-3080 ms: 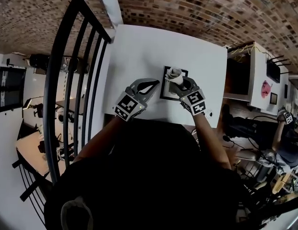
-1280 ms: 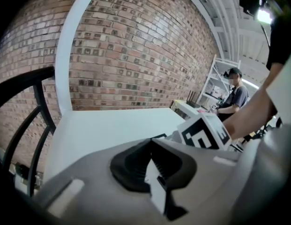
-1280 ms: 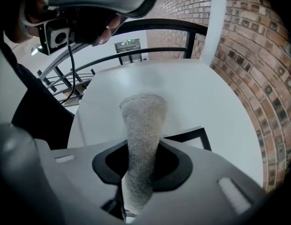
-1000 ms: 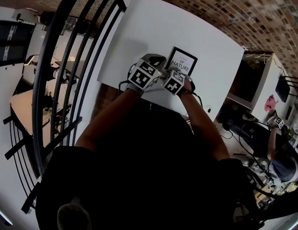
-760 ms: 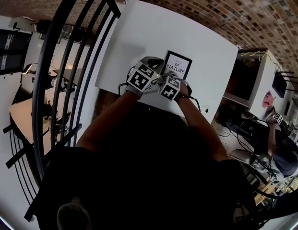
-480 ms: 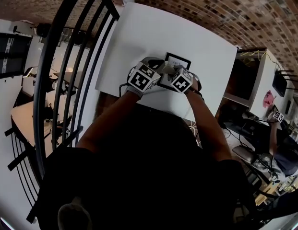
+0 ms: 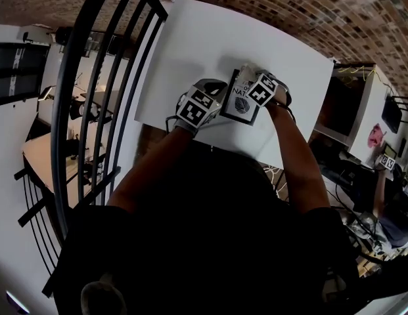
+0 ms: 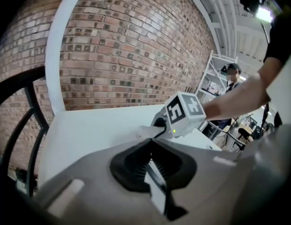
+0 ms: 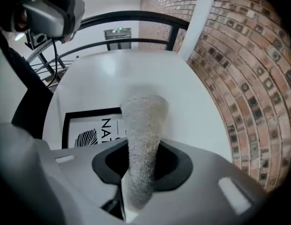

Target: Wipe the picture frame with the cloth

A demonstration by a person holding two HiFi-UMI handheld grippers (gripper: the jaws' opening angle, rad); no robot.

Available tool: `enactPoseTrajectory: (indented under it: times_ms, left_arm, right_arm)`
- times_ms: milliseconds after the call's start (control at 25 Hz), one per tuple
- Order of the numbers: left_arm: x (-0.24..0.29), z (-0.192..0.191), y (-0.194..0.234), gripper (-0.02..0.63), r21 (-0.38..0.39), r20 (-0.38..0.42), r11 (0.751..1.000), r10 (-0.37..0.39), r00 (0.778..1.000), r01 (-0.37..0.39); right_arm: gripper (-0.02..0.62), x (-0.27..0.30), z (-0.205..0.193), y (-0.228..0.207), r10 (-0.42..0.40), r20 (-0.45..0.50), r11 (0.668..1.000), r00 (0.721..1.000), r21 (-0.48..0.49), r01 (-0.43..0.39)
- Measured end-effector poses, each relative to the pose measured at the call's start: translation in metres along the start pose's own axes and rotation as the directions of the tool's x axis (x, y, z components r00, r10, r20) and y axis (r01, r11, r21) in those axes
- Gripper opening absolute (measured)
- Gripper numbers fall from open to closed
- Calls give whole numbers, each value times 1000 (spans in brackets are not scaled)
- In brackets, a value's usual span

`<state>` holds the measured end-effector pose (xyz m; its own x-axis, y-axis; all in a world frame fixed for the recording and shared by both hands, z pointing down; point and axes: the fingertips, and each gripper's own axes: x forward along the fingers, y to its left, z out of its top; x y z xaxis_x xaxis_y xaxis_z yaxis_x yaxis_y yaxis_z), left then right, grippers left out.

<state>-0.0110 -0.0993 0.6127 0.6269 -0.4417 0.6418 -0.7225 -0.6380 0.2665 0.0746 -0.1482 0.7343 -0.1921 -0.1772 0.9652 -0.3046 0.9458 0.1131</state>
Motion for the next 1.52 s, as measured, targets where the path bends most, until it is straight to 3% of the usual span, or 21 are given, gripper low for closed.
enactPoseTrajectory:
  times_ms: [240,800,1120,1520]
  left_arm:
    - [0,-4,4,2,-5,-5,1000,7,1000,-7]
    - [2,-7,-10,2,26,-8,999,-20,1000,20]
    - [1,-18,-21,2,23,-16,998,-50,999,51]
    - [6,-2,-41,2,24,-6,993,-119,993,119]
  right_arm:
    - [109,10,0,14,-11,-6,1000,1000,-24,10]
    - [109,4,-11,68,81,-15,996,997,-22,-81]
    - [109,-2,-15,115,188,-22,982,982,15,-188]
    - [109,-16,-12,156,243,-6,970,970,7,-243]
